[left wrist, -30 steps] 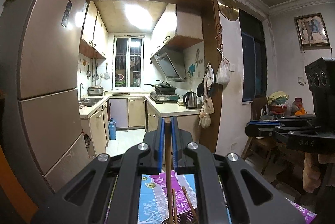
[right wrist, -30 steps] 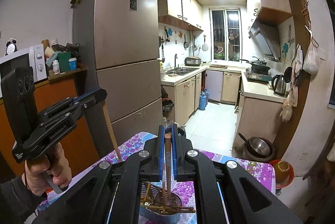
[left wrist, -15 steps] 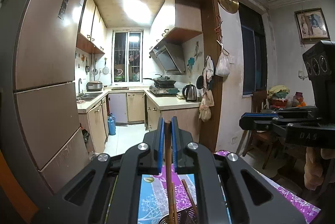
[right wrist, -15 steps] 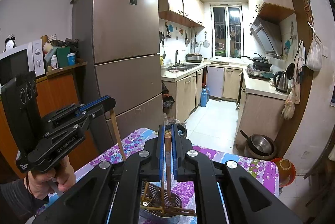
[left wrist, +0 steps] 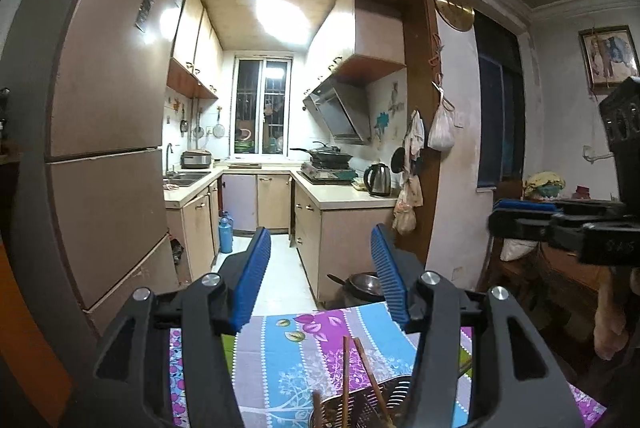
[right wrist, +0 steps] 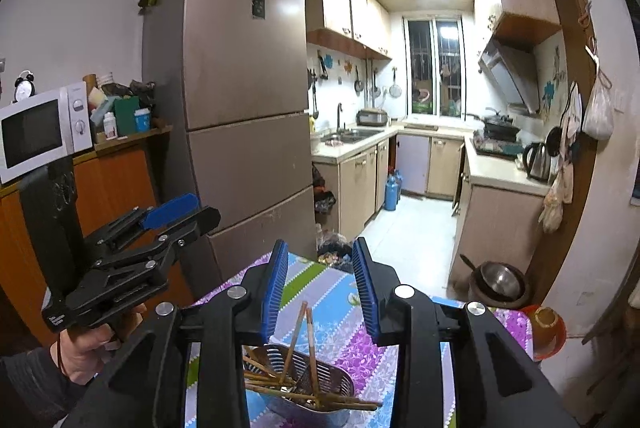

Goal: Organize utensils

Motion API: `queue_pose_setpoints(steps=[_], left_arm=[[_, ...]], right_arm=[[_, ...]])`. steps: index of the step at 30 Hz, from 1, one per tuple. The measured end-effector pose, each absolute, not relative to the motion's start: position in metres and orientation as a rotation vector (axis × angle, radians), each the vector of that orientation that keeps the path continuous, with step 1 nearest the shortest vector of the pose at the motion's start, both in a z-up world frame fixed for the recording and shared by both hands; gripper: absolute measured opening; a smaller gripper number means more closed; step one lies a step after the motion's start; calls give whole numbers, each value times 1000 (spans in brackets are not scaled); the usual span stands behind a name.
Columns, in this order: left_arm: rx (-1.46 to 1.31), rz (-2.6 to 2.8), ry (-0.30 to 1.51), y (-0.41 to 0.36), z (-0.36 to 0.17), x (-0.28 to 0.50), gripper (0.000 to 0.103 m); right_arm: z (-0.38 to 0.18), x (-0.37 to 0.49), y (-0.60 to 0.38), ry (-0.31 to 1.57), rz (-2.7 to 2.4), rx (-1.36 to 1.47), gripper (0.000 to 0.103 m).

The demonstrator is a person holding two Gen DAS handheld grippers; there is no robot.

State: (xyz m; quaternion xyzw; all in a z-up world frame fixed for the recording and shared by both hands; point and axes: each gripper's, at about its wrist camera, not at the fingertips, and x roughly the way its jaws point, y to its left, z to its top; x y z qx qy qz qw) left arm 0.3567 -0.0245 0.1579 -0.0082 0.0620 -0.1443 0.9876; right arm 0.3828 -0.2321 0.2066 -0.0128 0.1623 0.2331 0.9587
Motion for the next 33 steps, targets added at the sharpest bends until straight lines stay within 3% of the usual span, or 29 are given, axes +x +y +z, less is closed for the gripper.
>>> queue_pose_setpoints(steps=[4, 7, 10, 12, 14, 23, 33], left_arm=[[11, -261, 97, -21, 168, 336, 54], [18, -233, 60, -10, 180, 307, 59], [16, -195, 20, 4, 188, 274, 69], [33, -137, -27, 15, 191, 241, 88], [50, -79, -79, 26, 187, 200, 98], [-9, -3, -125, 41, 126, 70, 98], [-35, -82, -20, 10, 47, 20, 98]], right_arm=[[223, 354, -234, 273, 471, -36, 42], [234, 329, -239, 226, 468, -32, 53], [241, 288, -250, 146, 456, -15, 70], [238, 249, -259, 77, 429, -5, 89], [229, 214, -266, 16, 390, -5, 99], [127, 91, -262, -16, 252, 44, 99], [44, 28, -237, 41, 212, 84, 99]])
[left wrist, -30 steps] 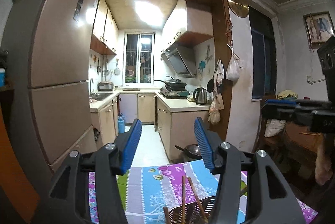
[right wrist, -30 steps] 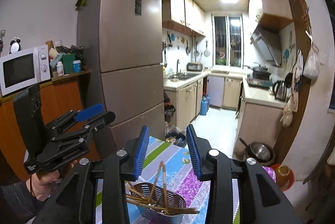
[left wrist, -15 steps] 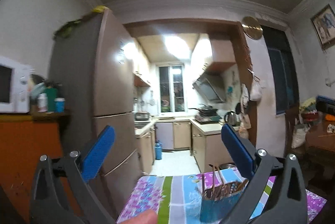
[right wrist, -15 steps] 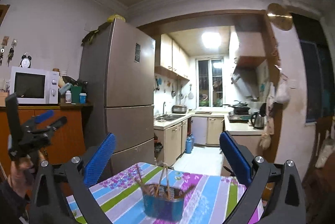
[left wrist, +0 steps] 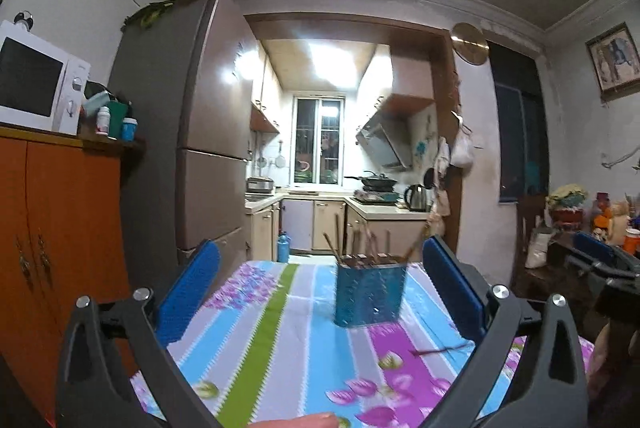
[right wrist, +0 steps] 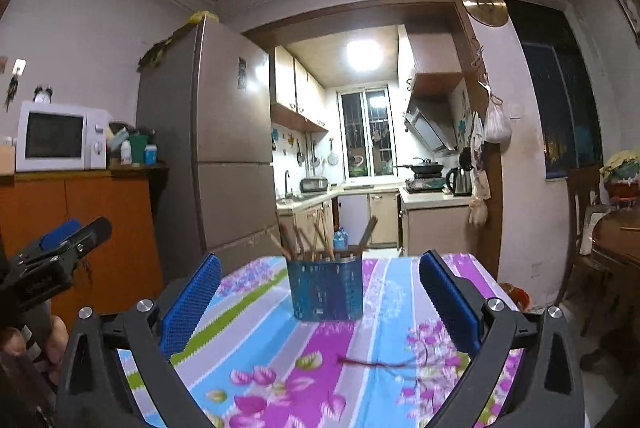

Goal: Organize utensils

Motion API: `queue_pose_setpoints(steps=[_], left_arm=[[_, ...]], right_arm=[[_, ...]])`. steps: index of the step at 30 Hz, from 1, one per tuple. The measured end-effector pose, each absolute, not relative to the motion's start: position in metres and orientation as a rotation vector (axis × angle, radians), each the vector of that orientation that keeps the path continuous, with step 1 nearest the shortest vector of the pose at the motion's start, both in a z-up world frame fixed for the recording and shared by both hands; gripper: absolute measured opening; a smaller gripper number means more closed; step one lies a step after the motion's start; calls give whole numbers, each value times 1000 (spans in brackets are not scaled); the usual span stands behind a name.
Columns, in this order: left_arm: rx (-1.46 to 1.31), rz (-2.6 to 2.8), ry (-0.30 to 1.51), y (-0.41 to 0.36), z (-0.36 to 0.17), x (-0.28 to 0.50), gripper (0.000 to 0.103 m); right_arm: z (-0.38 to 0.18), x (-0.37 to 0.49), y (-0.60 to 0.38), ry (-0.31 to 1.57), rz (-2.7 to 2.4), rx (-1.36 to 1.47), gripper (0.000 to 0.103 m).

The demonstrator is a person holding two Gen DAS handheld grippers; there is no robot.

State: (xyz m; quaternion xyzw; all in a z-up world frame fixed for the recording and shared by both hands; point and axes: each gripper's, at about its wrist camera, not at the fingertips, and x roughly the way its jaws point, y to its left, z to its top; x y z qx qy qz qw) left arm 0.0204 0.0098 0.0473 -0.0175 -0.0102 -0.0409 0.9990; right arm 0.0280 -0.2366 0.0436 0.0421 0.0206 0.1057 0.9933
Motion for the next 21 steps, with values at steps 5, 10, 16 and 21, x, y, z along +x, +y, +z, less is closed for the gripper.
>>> queue_pose_setpoints(steps=[5, 10, 16, 21], left_arm=[[16, -100, -4, -8, 30, 12, 98], [2, -94, -11, -6, 29, 5, 98], [1, -74, -31, -4, 30, -5, 98], [18, -45, -60, -6, 27, -12, 98]], right_arm=[[28, 15, -233, 60, 204, 75, 99], [30, 1, -233, 29, 194, 56, 99], [30, -8, -234, 4, 197, 57, 99], [25, -22, -230, -56, 192, 33, 99]])
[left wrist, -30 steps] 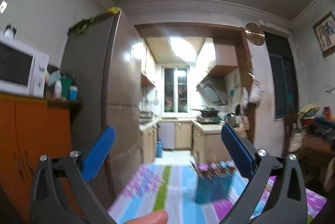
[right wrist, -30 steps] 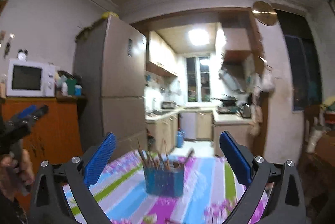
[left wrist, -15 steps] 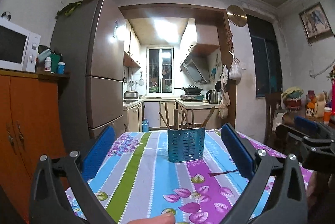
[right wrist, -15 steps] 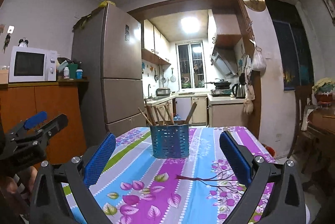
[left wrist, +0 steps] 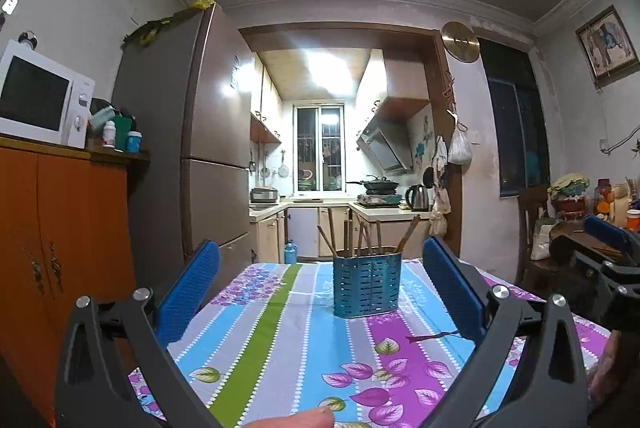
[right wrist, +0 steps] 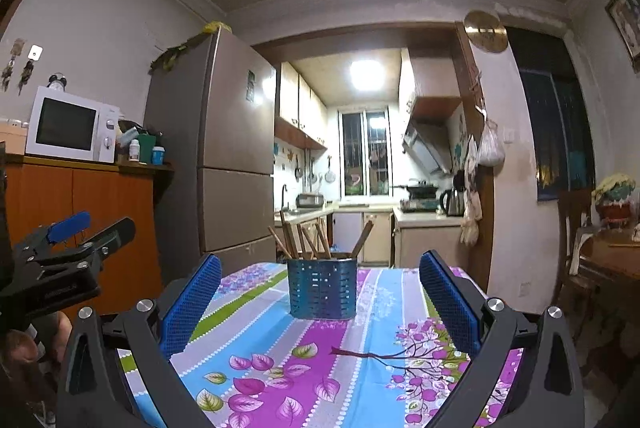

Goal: Organize utensils

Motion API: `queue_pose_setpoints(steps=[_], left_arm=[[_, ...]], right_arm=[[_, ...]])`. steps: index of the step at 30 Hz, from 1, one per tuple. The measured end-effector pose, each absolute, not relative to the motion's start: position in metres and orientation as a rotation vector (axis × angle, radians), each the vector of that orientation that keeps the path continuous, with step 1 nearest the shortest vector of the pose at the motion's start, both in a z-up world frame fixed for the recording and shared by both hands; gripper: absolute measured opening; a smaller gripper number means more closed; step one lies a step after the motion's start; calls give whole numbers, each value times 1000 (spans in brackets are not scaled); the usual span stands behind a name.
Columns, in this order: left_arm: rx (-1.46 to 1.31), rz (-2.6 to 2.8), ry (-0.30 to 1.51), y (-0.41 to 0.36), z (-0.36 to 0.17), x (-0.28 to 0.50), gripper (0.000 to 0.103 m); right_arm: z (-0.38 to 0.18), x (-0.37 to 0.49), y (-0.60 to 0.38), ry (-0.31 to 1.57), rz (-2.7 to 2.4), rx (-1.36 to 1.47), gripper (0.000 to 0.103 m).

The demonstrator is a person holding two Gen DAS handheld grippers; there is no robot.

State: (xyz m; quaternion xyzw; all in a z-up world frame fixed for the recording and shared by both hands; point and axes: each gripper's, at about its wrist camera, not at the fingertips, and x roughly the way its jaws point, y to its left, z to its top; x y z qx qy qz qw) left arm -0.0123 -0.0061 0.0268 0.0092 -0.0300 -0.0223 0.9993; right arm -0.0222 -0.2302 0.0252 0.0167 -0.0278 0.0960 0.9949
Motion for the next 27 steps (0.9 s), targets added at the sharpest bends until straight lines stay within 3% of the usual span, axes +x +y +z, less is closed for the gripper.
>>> queue_pose_setpoints(steps=[27], left_arm=[[42, -42, 23, -19, 17, -2, 98]], right_arm=[[13, -19, -230, -12, 184, 49, 99]])
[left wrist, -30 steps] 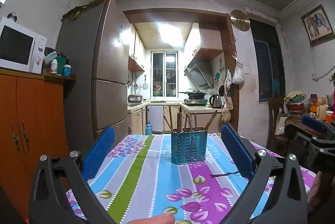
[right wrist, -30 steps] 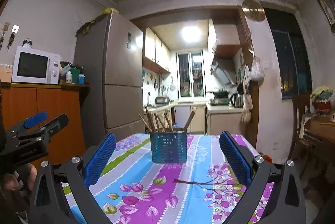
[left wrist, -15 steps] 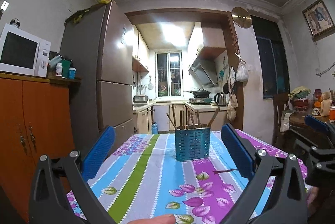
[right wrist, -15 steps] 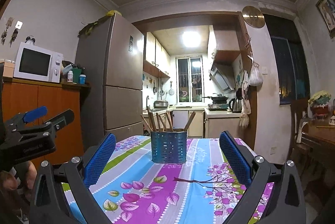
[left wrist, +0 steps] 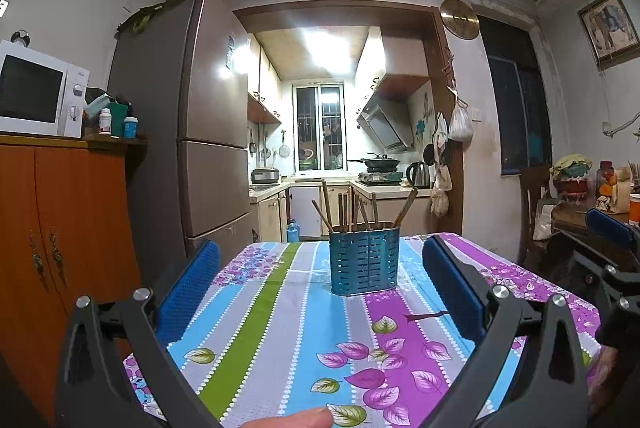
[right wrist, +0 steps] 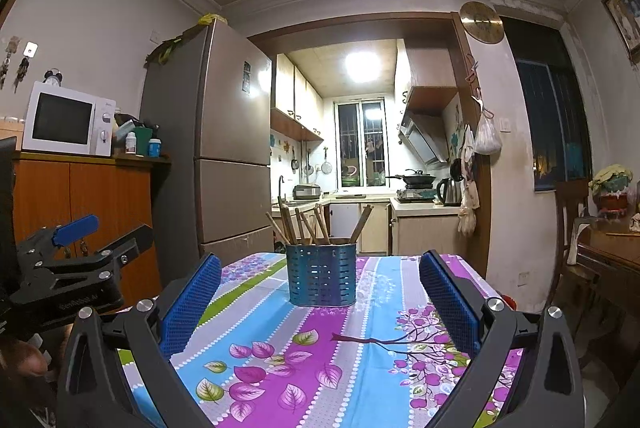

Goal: Organize utensils

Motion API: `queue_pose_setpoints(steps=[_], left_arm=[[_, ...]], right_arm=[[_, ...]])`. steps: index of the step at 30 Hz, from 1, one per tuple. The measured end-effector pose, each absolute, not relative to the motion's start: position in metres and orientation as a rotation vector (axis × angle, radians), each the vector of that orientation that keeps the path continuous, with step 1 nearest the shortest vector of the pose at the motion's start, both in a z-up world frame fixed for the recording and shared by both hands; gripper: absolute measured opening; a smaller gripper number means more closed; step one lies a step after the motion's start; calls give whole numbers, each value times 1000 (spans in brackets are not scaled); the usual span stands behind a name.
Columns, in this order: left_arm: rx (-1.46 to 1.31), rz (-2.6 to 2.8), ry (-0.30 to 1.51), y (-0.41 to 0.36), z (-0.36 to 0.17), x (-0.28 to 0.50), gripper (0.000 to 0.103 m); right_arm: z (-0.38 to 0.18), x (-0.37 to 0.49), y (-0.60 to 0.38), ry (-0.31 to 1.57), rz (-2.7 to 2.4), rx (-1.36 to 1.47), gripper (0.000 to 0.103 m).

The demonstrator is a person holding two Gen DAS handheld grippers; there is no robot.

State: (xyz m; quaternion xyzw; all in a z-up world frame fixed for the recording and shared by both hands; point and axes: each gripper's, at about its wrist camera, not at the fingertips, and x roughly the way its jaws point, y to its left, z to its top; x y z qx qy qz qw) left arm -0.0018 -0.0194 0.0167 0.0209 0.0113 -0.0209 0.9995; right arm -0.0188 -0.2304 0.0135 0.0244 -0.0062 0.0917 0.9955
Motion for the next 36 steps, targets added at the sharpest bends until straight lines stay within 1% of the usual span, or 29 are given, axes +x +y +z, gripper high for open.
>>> queue_pose_setpoints(steps=[27, 36], left_arm=[[55, -60, 28, -28, 13, 2, 98], [60, -65, 63, -30, 11, 11, 98]], right_arm=[[10, -16, -232, -14, 194, 47, 99], [10, -13, -235, -7, 196, 48, 99]])
